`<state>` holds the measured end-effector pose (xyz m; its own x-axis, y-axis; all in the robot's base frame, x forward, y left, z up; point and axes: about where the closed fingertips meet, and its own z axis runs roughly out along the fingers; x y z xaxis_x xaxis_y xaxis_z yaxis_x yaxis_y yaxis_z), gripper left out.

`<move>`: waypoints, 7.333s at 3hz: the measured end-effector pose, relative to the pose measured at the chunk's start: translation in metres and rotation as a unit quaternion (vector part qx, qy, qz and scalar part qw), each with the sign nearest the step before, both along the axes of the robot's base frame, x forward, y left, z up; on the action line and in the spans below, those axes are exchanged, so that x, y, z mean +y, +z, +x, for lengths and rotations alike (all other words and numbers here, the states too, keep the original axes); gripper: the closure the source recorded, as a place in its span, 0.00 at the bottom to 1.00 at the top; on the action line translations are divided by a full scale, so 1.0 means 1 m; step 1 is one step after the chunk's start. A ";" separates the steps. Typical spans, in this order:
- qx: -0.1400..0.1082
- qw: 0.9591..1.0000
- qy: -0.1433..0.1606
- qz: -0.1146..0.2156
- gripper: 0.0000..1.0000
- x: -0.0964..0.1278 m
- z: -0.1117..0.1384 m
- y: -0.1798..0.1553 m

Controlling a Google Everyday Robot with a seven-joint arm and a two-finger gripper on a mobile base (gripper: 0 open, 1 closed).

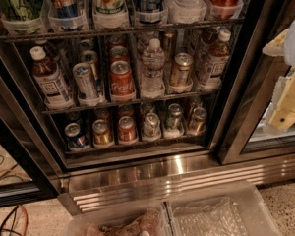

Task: Pick pepsi can from top shelf of fridge

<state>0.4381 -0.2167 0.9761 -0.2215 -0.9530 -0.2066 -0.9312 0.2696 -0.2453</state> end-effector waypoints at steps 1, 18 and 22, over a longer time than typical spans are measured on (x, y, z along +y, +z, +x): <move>0.000 1.000 0.000 0.000 0.00 0.000 0.000 0.000; -0.198 0.833 -0.022 0.517 0.00 0.230 0.087 0.071; -0.229 0.834 -0.032 0.502 0.07 0.230 0.100 0.078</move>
Offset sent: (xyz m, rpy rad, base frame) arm 0.0080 0.0084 -0.0011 0.0421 -0.0114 -0.0025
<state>0.5378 0.0131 1.0540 0.0545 -0.2386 -0.9696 -0.7778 0.5988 -0.1911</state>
